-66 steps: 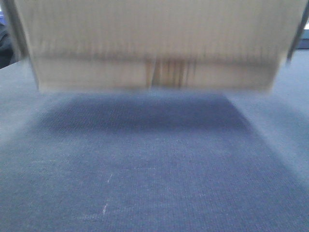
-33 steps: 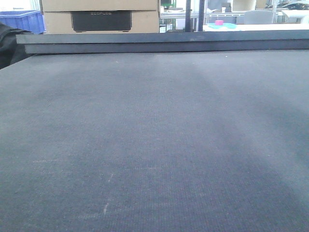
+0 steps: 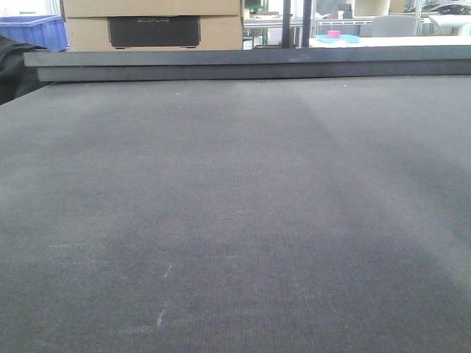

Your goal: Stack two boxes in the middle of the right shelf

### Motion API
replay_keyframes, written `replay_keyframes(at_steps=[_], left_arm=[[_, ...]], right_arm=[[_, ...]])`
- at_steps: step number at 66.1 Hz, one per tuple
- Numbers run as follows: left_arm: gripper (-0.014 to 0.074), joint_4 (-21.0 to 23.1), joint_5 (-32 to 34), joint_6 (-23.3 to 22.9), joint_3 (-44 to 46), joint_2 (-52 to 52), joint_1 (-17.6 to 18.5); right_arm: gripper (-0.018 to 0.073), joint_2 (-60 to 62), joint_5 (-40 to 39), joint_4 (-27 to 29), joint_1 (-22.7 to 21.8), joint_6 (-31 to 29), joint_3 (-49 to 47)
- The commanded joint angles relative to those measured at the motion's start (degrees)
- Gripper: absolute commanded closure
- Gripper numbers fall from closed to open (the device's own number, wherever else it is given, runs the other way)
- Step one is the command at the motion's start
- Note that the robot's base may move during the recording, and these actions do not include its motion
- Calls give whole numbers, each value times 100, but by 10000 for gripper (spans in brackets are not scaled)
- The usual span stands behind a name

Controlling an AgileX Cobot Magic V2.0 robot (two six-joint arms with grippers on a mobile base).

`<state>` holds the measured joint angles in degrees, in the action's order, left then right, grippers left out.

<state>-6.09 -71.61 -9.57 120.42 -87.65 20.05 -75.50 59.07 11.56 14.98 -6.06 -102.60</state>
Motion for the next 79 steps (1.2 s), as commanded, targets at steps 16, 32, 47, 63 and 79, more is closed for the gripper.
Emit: replay_keyframes(at_steps=[16, 32, 47, 63, 79], left_arm=[[708, -190, 165, 37, 86, 30, 47], [708, -247, 165, 37, 86, 30, 47], [708, -247, 165, 37, 86, 30, 47], [708, -247, 165, 37, 86, 30, 47], [708, -247, 165, 37, 86, 30, 47]], right_arm=[[711, 67, -417, -123, -54, -104, -62], [711, 67, -428, -123, -54, -104, -62], [711, 67, -428, -123, -54, -104, -62], [711, 67, -428, -123, -54, -104, -62], [711, 67, -428, -123, -54, -104, -62]])
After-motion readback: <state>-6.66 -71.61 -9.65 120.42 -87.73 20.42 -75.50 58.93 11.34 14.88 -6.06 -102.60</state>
